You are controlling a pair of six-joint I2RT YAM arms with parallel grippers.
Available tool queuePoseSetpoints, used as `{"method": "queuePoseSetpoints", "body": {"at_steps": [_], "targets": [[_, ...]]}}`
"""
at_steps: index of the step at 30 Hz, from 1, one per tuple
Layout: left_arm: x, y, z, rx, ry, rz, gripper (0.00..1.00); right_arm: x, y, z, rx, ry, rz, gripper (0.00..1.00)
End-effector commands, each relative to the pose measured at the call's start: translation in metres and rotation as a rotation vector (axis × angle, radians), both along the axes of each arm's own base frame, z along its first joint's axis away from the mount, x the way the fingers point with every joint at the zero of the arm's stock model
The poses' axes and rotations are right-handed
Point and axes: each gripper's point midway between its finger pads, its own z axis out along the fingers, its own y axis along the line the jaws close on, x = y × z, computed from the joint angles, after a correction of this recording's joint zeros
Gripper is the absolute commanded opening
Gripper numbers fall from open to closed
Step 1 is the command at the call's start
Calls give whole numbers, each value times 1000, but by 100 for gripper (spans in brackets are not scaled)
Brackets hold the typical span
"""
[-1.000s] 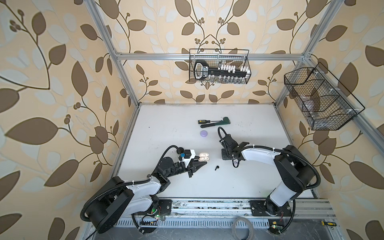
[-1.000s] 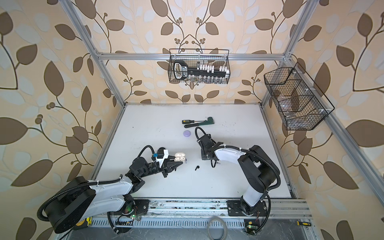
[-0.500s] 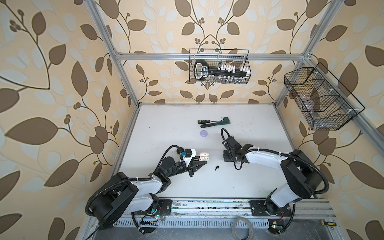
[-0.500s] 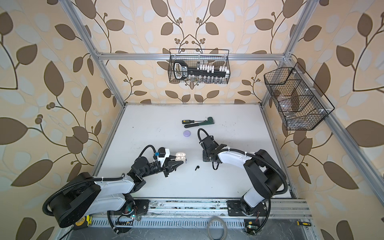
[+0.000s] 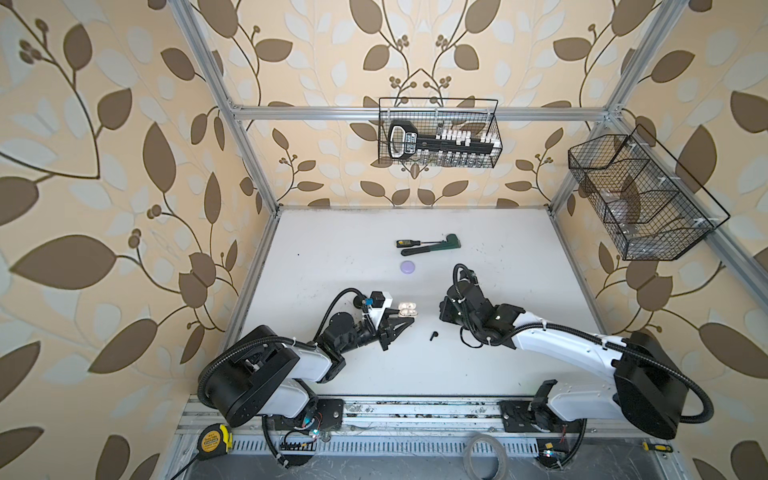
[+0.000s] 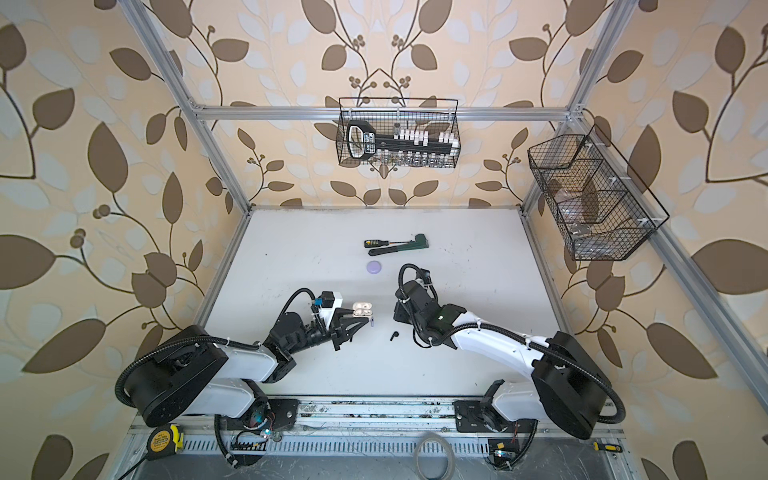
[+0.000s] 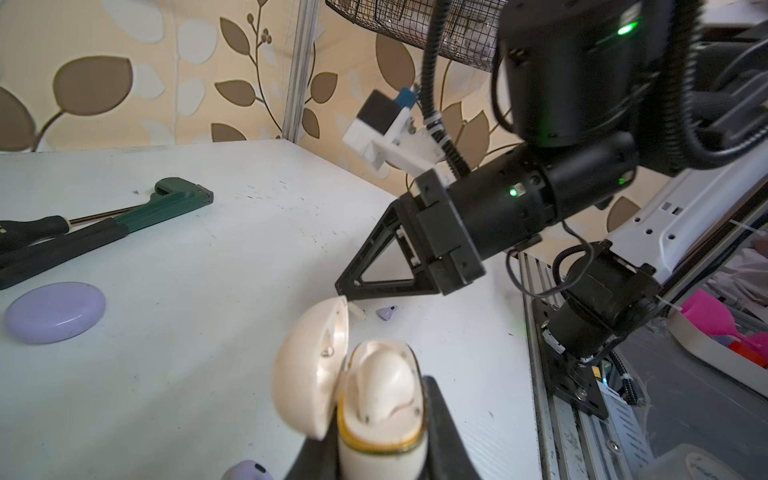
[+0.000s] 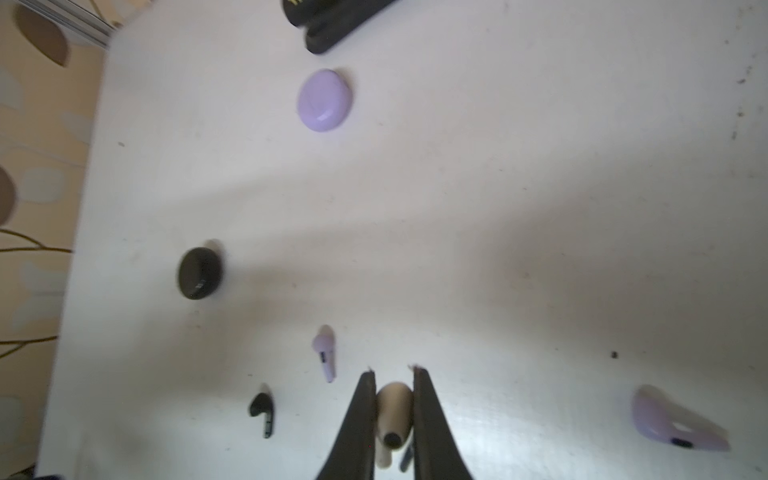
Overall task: Insert the wireless bluetooth earbuds into the charging case
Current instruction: 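Lift the second white earbud and carry it to the open case, then lower the second white earbud into the empty case slot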
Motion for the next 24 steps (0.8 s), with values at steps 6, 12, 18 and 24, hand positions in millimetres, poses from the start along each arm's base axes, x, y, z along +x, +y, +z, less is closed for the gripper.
{"method": "queuePoseSetpoints", "body": {"at_steps": [6, 12, 18, 24], "targets": [[8, -1, 35, -97, -70, 16, 0, -5, 29, 85, 215, -221, -72, 15], [7, -5, 36, -102, -65, -7, 0, -16, 54, 98, 287, -263, -34, 14], [6, -4, 38, -108, -65, -9, 0, -20, 65, 102, 297, -298, -31, 14], [2, -5, 44, -120, -70, -31, 0, -19, 71, 98, 294, -321, -30, 13]]}}
